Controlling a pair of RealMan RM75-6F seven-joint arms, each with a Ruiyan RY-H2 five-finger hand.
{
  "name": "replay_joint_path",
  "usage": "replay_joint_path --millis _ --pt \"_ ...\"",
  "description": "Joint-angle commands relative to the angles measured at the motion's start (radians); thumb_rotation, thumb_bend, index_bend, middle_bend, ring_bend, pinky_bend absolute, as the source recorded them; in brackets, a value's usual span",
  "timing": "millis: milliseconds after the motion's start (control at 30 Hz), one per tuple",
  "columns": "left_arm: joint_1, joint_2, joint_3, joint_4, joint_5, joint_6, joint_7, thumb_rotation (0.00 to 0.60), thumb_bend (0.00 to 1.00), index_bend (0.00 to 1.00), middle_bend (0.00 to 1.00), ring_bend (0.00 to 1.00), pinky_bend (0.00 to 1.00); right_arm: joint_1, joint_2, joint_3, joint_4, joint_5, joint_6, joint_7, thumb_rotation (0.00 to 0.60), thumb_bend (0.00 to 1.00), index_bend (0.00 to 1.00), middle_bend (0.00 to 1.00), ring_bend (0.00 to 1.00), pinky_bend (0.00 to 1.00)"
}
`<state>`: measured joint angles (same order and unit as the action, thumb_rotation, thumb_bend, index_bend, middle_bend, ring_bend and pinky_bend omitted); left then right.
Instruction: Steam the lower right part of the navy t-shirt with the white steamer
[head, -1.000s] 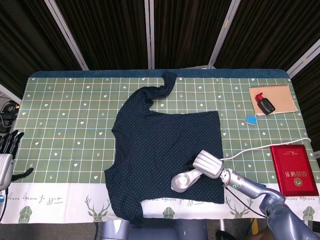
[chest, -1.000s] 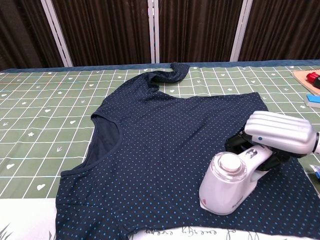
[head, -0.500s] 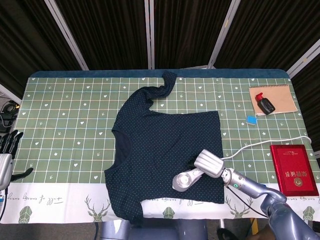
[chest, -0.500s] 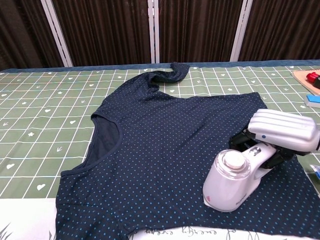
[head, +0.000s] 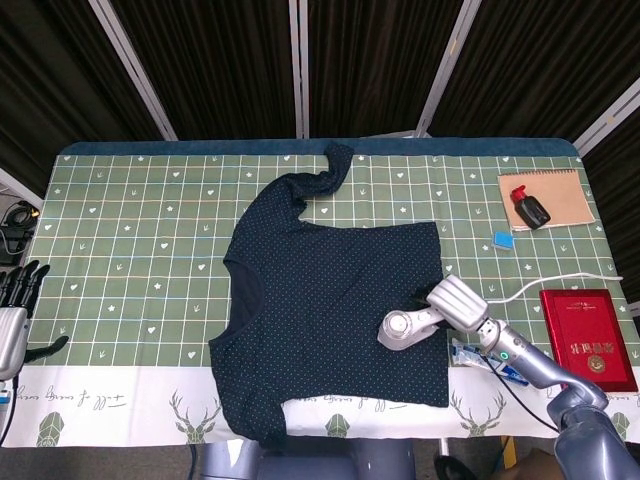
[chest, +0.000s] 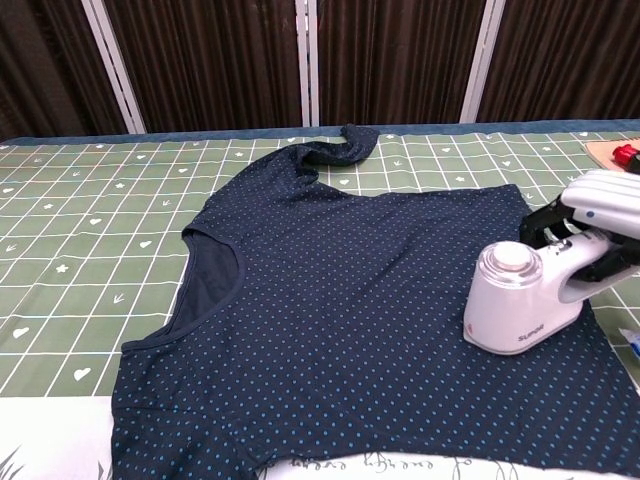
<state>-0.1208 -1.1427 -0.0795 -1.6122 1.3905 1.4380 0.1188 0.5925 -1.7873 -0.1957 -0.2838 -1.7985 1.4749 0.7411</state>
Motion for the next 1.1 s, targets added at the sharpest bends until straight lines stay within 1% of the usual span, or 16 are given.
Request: replay_joint_path --millis 33,133,233,300,367,467,533,567,633,733,767,833,900,967,1000,1100 --pt "0.0 0.0 0.0 -0.001 0.001 0.001 0.0 0.6 0.0 0.0 0.0 0.0 0.0 0.006 0.013 0.031 -0.001 0.027 0.018 0.015 0.6 0.36 0.79 0.7 0.73 0.94" --pt "0.001 0.001 0.0 -0.001 0.002 0.001 -0.001 0.6 0.0 0.0 0.0 0.0 0.0 0.016 0.022 0.061 -0.001 0.055 0.016 0.013 0.6 0.35 0.79 0.7 0.73 0.94" --pt "0.001 0.002 0.0 -0.002 0.002 0.003 -0.003 0.6 0.0 0.0 0.0 0.0 0.0 0.029 0.036 0.11 0.002 0.104 -0.005 0.005 0.6 0.35 0.79 0.7 0.73 0.94" --pt "0.002 0.003 0.0 -0.003 0.002 0.004 -0.005 0.6 0.0 0.0 0.0 0.0 0.0 0.037 0.046 0.14 0.008 0.136 -0.038 -0.004 0.6 0.4 0.79 0.7 0.73 0.94" --pt "0.002 0.005 0.0 -0.004 0.004 0.005 -0.007 0.6 0.0 0.0 0.0 0.0 0.0 0.043 0.061 0.165 0.013 0.17 -0.104 -0.008 0.6 0.44 0.78 0.69 0.73 0.94" --pt "0.003 0.006 0.002 -0.005 0.007 0.007 -0.004 0.6 0.0 0.0 0.0 0.0 0.0 0.047 0.079 0.18 0.015 0.199 -0.207 -0.028 0.6 0.44 0.75 0.67 0.72 0.93" --pt "0.003 0.005 0.002 -0.007 0.007 0.007 -0.002 0.6 0.0 0.0 0.0 0.0 0.0 0.046 0.079 0.192 0.022 0.221 -0.276 -0.066 0.6 0.43 0.73 0.66 0.7 0.91" --pt "0.003 0.005 0.004 -0.006 0.007 0.004 -0.001 0.6 0.0 0.0 0.0 0.0 0.0 0.044 0.077 0.201 0.028 0.239 -0.338 -0.082 0.6 0.42 0.72 0.65 0.69 0.89" --pt "0.002 0.004 0.004 -0.007 0.007 0.003 0.0 0.6 0.0 0.0 0.0 0.0 0.0 0.046 0.08 0.203 0.015 0.245 -0.377 -0.077 0.6 0.38 0.68 0.61 0.66 0.83" --pt "0.002 0.004 0.004 -0.007 0.007 0.003 0.002 0.6 0.0 0.0 0.0 0.0 0.0 0.049 0.091 0.191 0.009 0.238 -0.419 -0.094 0.6 0.27 0.58 0.51 0.57 0.7" --pt "0.002 0.004 0.004 -0.007 0.007 0.004 0.002 0.6 0.0 0.0 0.0 0.0 0.0 0.05 0.095 0.187 0.007 0.235 -0.43 -0.103 0.6 0.21 0.52 0.45 0.51 0.62" --pt "0.003 0.005 0.003 -0.009 0.006 0.006 -0.001 0.6 0.0 0.0 0.0 0.0 0.0 0.052 0.109 0.176 -0.008 0.23 -0.473 -0.114 0.6 0.11 0.37 0.31 0.36 0.48" --pt "0.004 0.007 0.003 -0.009 0.007 0.008 -0.004 0.6 0.0 0.0 0.0 0.0 0.0 0.056 0.129 0.17 -0.038 0.23 -0.518 -0.124 0.6 0.02 0.16 0.11 0.13 0.3" --pt "0.004 0.008 0.004 -0.01 0.009 0.007 -0.005 0.6 0.0 0.0 0.0 0.0 0.0 0.058 0.148 0.171 -0.069 0.233 -0.538 -0.135 0.6 0.0 0.04 0.02 0.02 0.19" --pt "0.005 0.009 0.004 -0.01 0.01 0.008 -0.006 0.6 0.0 0.0 0.0 0.0 0.0 0.058 0.156 0.173 -0.084 0.238 -0.544 -0.144 0.6 0.0 0.01 0.0 0.0 0.14" --pt "0.005 0.011 0.005 -0.012 0.013 0.01 -0.009 0.6 0.0 0.0 0.0 0.0 0.0 0.053 0.184 0.186 -0.142 0.253 -0.546 -0.175 0.6 0.0 0.0 0.0 0.0 0.07"
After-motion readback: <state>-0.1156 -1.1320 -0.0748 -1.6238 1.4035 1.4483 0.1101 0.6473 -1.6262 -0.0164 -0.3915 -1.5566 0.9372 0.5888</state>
